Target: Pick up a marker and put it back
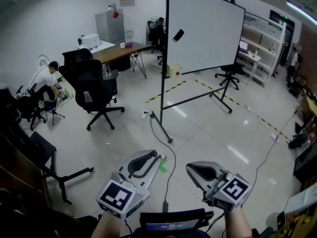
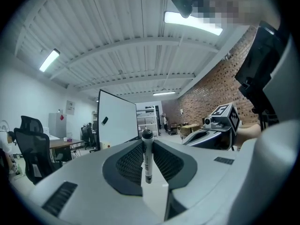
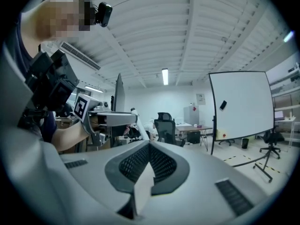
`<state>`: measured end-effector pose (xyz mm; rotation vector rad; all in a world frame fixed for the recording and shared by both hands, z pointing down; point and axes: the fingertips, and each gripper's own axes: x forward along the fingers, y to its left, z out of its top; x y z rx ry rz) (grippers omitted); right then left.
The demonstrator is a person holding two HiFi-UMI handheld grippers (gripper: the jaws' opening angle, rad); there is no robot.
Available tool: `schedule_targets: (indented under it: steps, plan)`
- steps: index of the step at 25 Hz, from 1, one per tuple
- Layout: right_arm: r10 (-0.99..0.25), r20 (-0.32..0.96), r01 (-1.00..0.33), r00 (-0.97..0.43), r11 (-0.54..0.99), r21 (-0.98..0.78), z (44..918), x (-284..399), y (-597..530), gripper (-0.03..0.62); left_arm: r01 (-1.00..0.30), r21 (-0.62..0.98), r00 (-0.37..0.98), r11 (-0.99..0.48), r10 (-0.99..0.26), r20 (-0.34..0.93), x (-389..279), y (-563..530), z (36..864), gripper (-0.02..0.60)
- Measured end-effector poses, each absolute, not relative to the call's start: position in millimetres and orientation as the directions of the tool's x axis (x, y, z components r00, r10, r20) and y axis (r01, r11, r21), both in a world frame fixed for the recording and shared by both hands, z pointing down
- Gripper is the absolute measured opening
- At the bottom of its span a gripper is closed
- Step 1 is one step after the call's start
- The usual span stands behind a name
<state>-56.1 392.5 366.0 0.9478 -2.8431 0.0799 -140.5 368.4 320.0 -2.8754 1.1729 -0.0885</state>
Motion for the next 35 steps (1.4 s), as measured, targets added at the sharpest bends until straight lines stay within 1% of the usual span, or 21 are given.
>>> schedule_targets:
  steps: [4,8,17,23,29,35]
  plan:
    - [-0.610,0.158,-0.616,-0.776,0.788,0.017,365.8,-79.6,384.8,0.012,-0.675,-0.051,0.735,-0.736,-0.677,0.039,-159.2,356.5,320.6,0.063]
    - [-0.635,0.144,-0.636,-0.759,0.770,0.049,356.8,-91.4,377.9,0.012,-0.643,-0.085,0.762,-0.761,-0.647,0.025,-165.9,345.4,309.2,0.063]
    - [-0.658,0.102,-0.650,-0.746,0.753,0.103,328.8,-82.0,340.0,0.012,-0.618,-0.144,0.781,-0.773,-0.625,-0.001,-158.2,310.5,280.1,0.063]
    - [-0.649,0.095,-0.645,-0.755,0.761,0.071,340.5,-51.8,301.2,0.012,-0.630,-0.151,0.768,-0.762,-0.640,0.028,-132.2,273.3,288.3,0.063]
    - [-0.645,0.052,-0.645,-0.763,0.764,0.007,344.2,7.3,243.6,0.012,-0.658,-0.160,0.736,-0.736,-0.674,0.069,-79.0,217.5,290.5,0.063]
    - [-0.589,0.064,-0.591,-0.806,0.805,-0.040,350.6,48.9,196.2,0.012,-0.707,-0.151,0.687,-0.691,-0.721,0.086,-35.7,173.7,294.2,0.063]
